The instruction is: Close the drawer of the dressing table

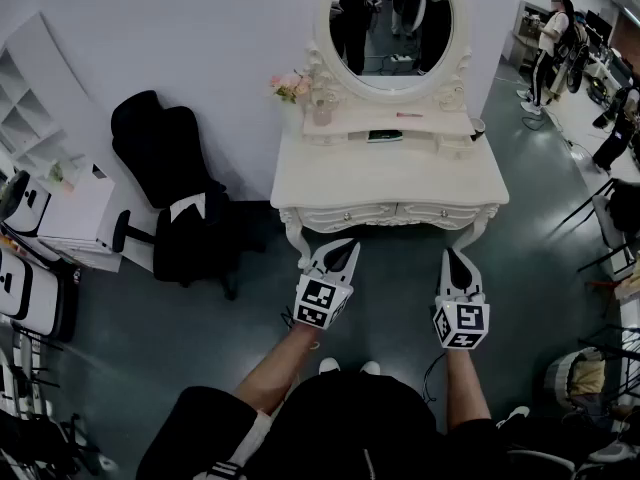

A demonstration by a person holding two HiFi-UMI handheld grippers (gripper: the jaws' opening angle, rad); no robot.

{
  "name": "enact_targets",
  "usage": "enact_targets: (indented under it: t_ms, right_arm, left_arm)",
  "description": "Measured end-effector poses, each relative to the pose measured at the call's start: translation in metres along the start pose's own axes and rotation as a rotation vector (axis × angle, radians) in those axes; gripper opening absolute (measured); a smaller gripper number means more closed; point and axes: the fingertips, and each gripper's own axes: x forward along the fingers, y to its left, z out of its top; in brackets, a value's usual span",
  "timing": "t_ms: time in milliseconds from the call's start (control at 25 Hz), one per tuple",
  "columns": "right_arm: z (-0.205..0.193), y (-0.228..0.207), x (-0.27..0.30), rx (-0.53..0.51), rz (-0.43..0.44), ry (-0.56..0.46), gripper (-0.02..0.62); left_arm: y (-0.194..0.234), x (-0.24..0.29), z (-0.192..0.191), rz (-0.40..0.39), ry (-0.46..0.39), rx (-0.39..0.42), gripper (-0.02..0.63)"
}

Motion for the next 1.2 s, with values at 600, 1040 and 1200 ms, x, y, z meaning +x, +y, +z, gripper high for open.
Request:
enact_targets:
  t_ms: [600, 1040, 1200]
  right_arm:
    - [-0.015, -0.020, -0.002, -0.007, 0.077, 0.042, 0.002]
    - [-0.034, -0.064, 0.052, 0.033, 0.050, 0.068, 0.002]
    - [-0.041, -0.081, 0.093, 0.042, 0.039, 0.080, 0.002]
  left_arm:
    - [-0.026, 0.024, -0.006, 0.016, 0.004, -0.016, 0.008]
    - [-0.014, 0.094, -0.016, -0.012, 0.016, -0.018, 0.008]
    - [0.009, 0.138, -0.023, -0.022, 0.023, -0.025, 0.006]
